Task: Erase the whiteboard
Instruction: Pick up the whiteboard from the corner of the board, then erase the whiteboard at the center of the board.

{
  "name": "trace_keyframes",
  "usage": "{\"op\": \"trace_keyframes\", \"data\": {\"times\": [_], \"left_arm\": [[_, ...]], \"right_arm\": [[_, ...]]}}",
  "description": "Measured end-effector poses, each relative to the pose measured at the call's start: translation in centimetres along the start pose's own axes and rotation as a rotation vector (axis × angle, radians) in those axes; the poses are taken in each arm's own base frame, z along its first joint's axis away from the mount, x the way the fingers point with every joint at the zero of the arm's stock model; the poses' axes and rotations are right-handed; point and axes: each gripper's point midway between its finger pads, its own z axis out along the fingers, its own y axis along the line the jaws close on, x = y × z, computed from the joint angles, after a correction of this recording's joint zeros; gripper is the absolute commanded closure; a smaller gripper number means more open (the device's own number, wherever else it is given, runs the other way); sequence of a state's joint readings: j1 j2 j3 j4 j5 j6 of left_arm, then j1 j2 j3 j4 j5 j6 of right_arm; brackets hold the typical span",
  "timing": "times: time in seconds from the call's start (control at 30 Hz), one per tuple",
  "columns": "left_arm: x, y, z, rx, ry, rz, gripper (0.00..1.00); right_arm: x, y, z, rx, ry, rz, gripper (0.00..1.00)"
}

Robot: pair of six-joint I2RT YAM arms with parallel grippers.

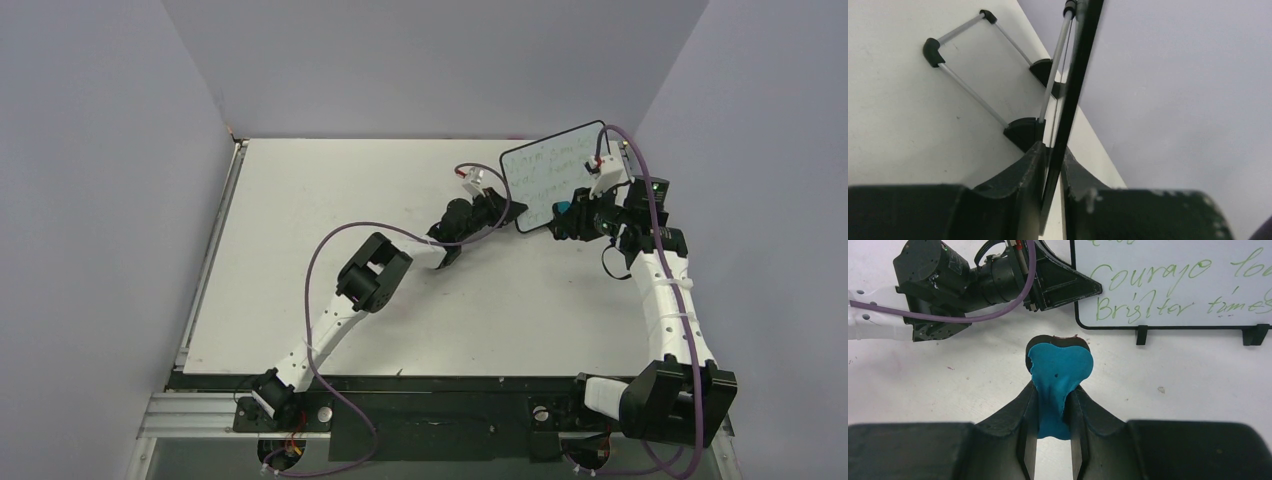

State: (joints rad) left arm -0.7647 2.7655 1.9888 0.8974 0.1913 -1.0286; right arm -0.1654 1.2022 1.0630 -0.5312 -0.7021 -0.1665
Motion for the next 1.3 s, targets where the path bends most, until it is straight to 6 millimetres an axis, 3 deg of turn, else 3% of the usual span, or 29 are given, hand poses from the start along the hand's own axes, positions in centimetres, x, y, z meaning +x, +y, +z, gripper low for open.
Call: {"op": "trace_keyframes", "data": {"times": [0.03,0.43,0.87,0.97,1.1,1.3], "left_arm": [[0.0,0.0,0.0,0.002,0.001,0.005,1.0],[-1.3,-1.5,0.0,0.02,0.025,0.232,1.0],[-9.1,-8.9,-1.2,0.074,-0.053,0.333,1.0],[-10.5,-10.0,-3.1,0.072,-0.074,0.338,1.0],[-11.6,-10.3,-7.8,0.024,-0.079,0.328,1.0],[-11.5,-11.1,-18.3,-0.085,-0.057,0.297,1.0]], "right_arm": [[0.0,0.0,0.0,-0.001,-0.001,0.001,1.0],[0.4,0.4,0.0,-0.035,-0.001,0.013,1.0],[-0.6,2.2,-1.0,-0.116,-0.053,-0.018,1.0],[-1.3,3.4,-1.8,-0.156,-0.084,-0.04,1.0],[-2.4,5.3,-3.3,-0.204,-0.139,-0.088,1.0],[-2.4,8.5,-4.6,-0.27,-0.136,-0.194,1.0]]}}
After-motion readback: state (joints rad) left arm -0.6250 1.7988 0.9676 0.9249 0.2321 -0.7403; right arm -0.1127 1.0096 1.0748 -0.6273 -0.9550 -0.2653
